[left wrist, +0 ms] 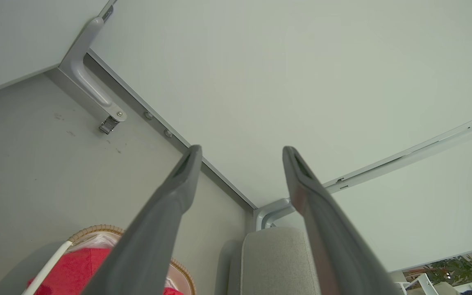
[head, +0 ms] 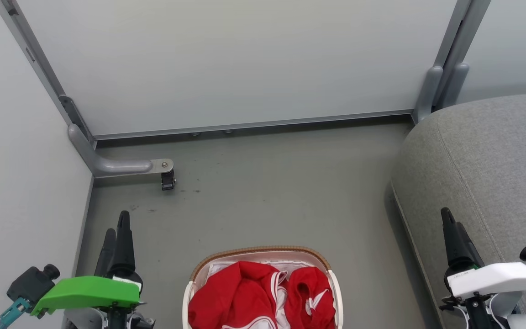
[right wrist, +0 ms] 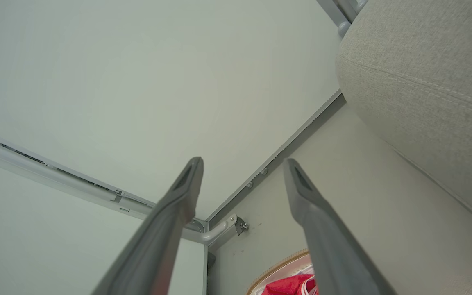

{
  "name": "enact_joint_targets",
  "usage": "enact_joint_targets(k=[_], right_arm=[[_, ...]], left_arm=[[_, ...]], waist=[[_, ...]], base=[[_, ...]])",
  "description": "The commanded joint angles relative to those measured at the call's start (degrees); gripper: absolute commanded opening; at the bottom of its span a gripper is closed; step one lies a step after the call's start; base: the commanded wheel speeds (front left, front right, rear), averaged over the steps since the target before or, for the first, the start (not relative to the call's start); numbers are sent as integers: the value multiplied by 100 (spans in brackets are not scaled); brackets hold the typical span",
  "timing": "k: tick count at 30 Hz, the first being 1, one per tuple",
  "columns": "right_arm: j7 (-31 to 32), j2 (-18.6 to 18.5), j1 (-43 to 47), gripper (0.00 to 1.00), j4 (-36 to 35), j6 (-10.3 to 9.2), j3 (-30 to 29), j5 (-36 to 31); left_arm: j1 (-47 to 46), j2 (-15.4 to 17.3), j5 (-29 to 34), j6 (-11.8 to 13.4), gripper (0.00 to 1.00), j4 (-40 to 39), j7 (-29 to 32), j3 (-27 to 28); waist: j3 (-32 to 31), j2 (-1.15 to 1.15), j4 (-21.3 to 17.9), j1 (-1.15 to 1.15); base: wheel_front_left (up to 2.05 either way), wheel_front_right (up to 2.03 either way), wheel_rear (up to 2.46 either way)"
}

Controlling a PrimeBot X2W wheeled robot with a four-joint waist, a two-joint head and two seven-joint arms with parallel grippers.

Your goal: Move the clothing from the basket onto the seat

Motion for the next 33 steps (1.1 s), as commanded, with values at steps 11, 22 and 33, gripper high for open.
enact_joint_targets(k=[11,22,33], right_arm=[[-287,-52,104,100,-48,1,184,-1574],[-469,-59,155,100,24,1,275,-2454],[-640,-66,206,100,42,1,334,-3191]], left_arm=[[217,39,1535,203,100,-69,-282,-186],[332,44,2377,237,100,15,-464,-295],[409,48,2983,288,100,105,-631,-386]], waist=[[-11,0,18,0],[-29,0,42,0],[-37,0,62,0]], base=[[0,0,0],[0,0,0],[0,0,0]])
